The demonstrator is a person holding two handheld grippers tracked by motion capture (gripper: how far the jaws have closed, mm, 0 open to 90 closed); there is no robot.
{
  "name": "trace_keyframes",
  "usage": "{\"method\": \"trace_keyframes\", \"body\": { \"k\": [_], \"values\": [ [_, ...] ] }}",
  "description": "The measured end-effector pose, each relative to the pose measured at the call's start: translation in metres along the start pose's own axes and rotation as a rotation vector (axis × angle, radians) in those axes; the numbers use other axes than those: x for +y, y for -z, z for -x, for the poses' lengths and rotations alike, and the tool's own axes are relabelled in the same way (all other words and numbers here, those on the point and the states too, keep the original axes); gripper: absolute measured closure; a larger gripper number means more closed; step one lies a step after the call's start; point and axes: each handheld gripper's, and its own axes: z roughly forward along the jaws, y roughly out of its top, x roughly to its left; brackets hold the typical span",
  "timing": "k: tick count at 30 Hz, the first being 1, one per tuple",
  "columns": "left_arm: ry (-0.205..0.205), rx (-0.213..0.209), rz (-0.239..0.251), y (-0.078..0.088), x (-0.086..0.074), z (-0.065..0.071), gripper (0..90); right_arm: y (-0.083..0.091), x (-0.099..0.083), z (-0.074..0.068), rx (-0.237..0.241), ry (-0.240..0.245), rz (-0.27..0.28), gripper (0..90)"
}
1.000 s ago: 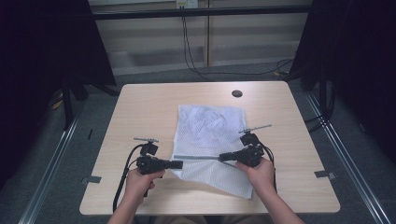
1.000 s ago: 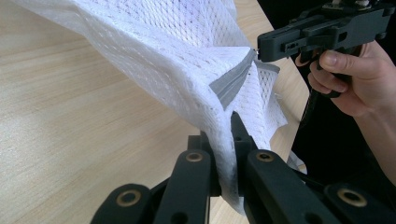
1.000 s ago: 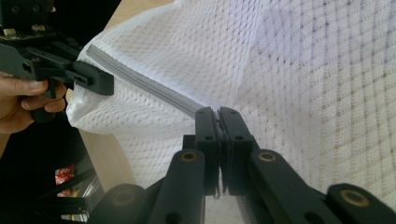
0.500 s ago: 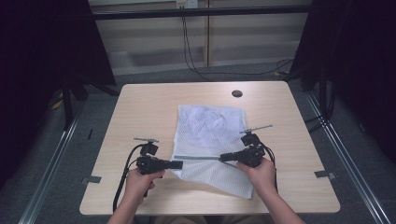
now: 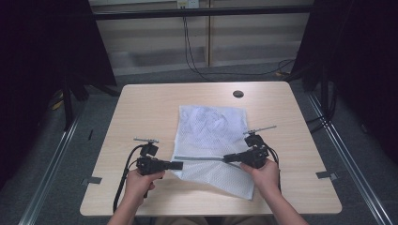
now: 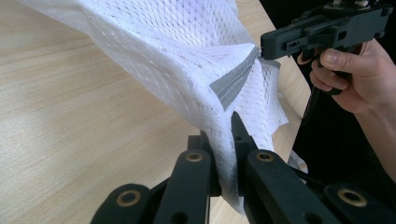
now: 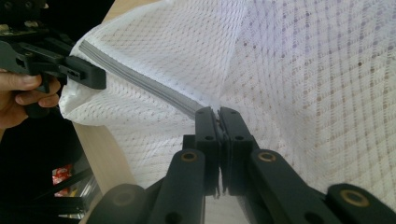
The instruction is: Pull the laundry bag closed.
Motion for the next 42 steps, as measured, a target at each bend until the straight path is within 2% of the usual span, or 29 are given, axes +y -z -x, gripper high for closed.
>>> {"method": "trace_keyframes", "body": {
  "k": [4,10,13,18,19,21,22,34,37,40,42],
  "values": [
    [-0.013,-0.001,-0.007,0.0,0.001,0.0,89.7,0.001,0.0,0.001,0.001,-0.002,0.003,87.0],
    [-0.005,0.0,-0.003,0.001,0.0,0.0,89.7,0.003,-0.001,0.003,-0.01,0.001,0.001,87.0],
    [-0.004,0.003,-0.004,-0.001,0.0,0.0,89.7,0.004,-0.002,0.005,-0.006,-0.012,0.004,87.0],
    [0.004,-0.004,-0.002,0.001,0.0,0.0,89.8,0.007,-0.002,0.006,-0.022,0.002,0.003,87.1],
    [-0.012,0.005,-0.002,0.002,0.0,-0.001,89.7,0.008,-0.002,0.007,-0.019,-0.007,0.002,87.1],
    [-0.013,0.008,-0.003,0.002,0.0,-0.002,89.8,0.011,-0.004,0.009,-0.026,-0.009,0.005,87.1],
    [0.002,0.005,0.0,0.001,-0.001,-0.001,89.8,0.012,-0.004,0.01,-0.025,-0.01,0.006,87.0],
    [0.0,0.001,-0.006,0.001,-0.001,0.0,89.8,0.02,-0.008,0.016,-0.04,-0.013,0.013,87.1],
    [-0.016,0.0,-0.013,0.001,-0.001,-0.001,89.8,0.023,-0.009,0.019,-0.041,-0.021,0.018,87.1],
    [-0.014,0.001,-0.013,0.001,-0.001,-0.002,89.8,0.024,-0.009,0.019,-0.041,-0.016,0.017,87.1],
    [0.005,0.003,-0.003,0.001,-0.001,0.0,89.8,0.024,-0.009,0.019,-0.043,-0.015,0.015,87.1]
  ]
}}
